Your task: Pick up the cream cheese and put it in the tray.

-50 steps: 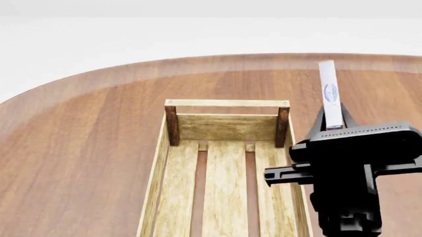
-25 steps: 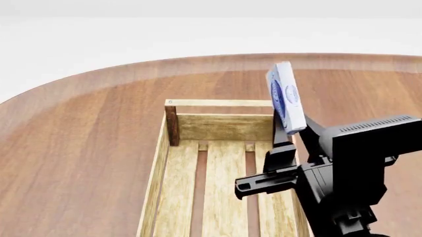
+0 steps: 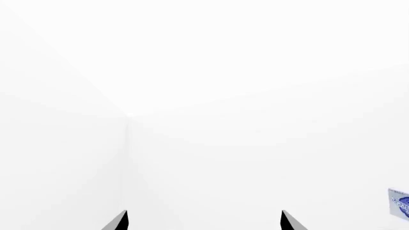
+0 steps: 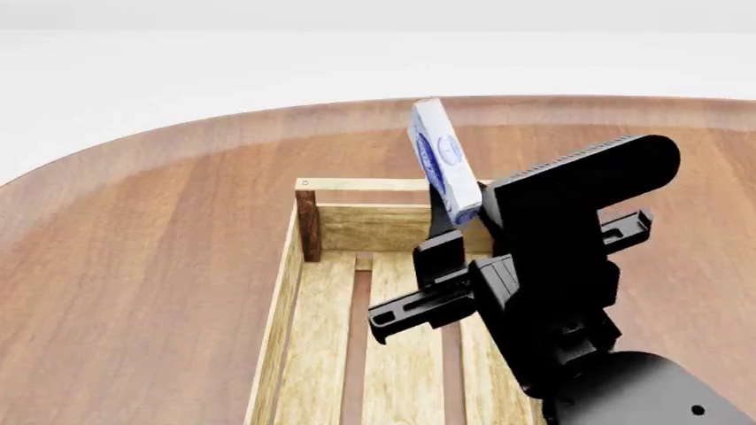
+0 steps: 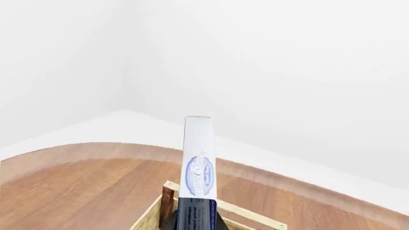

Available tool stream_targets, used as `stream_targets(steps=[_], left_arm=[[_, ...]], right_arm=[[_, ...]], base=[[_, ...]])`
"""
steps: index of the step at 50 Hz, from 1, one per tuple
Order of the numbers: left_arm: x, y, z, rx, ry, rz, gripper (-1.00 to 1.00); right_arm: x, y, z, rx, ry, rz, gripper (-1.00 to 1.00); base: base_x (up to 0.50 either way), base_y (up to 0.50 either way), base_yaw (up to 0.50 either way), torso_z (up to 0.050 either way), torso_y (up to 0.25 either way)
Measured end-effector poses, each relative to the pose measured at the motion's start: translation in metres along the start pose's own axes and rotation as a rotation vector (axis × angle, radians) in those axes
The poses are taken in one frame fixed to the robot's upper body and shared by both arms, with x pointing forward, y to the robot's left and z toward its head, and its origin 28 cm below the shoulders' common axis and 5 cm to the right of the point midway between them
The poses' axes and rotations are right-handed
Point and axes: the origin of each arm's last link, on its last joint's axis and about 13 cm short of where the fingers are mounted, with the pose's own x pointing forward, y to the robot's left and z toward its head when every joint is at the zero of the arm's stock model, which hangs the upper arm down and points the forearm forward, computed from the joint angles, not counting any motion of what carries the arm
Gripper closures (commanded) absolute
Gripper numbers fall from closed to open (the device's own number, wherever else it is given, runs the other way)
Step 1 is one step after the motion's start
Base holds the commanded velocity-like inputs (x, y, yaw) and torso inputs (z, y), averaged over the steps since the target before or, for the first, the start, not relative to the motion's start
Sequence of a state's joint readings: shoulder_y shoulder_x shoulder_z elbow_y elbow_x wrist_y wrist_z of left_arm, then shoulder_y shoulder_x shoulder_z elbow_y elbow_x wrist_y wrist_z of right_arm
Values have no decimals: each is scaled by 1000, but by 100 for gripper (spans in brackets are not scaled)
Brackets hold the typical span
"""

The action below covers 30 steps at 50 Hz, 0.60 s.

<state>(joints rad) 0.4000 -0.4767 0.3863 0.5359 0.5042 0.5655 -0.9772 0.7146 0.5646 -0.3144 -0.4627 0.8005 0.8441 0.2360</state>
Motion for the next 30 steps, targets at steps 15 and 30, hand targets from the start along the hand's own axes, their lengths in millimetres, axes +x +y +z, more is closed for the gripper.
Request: stream_targets(steps=[15,30], left_arm=[[0,0,0,2,1,-2,-100],[0,0,0,5,2,1,-100]], right_arm=[[12,3,23,-142,100,-1,100],[15,6,38,-224,227,22,100]], base=[[0,0,0,0,1],[0,0,0,0,1]])
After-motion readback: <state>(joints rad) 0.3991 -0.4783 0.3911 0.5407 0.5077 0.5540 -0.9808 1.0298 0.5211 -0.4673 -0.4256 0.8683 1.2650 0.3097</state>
